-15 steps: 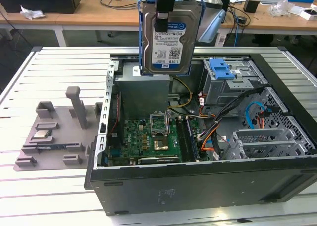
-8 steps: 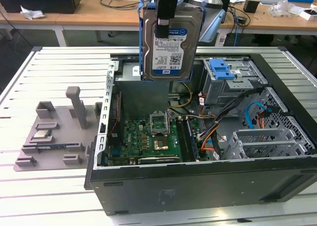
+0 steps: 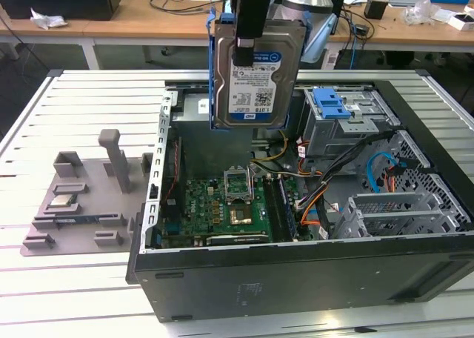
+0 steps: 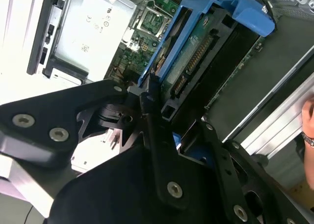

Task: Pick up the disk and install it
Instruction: 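Pick up the disk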

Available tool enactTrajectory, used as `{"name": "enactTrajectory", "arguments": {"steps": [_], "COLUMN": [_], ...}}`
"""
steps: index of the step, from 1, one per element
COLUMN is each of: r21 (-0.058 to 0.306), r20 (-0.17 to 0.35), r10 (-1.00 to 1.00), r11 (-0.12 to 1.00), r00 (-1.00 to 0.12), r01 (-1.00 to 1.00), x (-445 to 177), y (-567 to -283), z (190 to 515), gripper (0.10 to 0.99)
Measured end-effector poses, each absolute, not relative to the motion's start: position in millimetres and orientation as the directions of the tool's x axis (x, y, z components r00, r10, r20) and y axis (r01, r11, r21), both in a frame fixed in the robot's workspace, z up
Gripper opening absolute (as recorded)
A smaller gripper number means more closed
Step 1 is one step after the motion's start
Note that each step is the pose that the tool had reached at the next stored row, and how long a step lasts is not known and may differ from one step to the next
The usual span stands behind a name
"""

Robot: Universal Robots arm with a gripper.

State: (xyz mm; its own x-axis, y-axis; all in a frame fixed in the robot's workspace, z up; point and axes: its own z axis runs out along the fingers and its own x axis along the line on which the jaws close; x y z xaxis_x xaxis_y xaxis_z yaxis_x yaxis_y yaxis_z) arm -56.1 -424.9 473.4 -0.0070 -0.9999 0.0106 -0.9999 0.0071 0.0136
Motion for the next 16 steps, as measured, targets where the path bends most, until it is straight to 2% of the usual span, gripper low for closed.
{"name": "enactTrajectory", "arguments": {"steps": [16], "r21": [0.014], "r20": [0.019], "r10": [-1.000], "r11": [0.007], "r00": [-0.007], "r01": [-1.000], "x": [-55], "y": [-445], "z": [464], "gripper": [0.361]}}
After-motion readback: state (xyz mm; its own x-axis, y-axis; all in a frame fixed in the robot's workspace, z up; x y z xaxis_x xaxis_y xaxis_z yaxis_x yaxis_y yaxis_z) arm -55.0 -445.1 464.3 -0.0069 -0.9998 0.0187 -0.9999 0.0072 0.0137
